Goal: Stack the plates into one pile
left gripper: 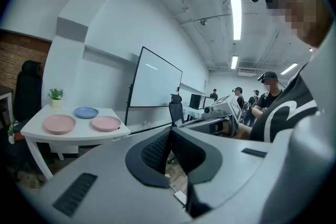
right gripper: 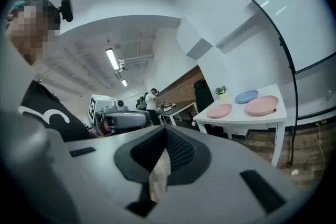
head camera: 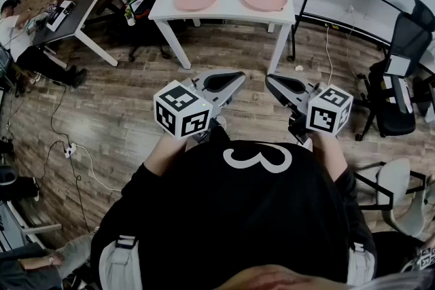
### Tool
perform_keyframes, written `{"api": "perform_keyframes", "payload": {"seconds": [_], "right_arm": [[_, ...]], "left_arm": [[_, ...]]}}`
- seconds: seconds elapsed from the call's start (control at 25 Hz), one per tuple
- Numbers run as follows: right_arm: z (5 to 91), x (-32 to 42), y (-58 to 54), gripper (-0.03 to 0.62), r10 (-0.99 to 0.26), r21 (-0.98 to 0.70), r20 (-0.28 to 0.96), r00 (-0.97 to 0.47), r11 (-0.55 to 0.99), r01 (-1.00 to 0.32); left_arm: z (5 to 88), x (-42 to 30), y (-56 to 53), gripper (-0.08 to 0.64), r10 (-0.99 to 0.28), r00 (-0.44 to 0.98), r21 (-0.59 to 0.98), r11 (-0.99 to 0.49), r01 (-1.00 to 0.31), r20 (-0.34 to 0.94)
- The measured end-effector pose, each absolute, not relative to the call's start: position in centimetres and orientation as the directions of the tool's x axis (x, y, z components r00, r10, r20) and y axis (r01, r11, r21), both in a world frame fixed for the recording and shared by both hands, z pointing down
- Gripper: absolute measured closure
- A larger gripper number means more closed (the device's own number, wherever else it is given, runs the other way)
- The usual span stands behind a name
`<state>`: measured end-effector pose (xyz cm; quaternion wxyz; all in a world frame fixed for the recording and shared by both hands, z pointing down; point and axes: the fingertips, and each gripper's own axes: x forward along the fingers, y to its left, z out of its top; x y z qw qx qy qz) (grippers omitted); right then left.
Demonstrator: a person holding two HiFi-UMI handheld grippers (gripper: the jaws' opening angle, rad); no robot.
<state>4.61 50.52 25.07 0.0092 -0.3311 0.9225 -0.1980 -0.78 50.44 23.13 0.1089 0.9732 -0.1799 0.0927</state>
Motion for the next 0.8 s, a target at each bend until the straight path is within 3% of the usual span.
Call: {"api": "perform_keyframes", "payload": {"seconds": [0.8], "right_arm": [[26.7,4.1,48.2,0.568,-0.594,-0.418,0.119,-0.796,0.697,-0.582]], "left_arm": [[24.4,-1.6,48.2,0.544,-0.369,0.899,0.201,-0.887,-0.416,0.236]]}}
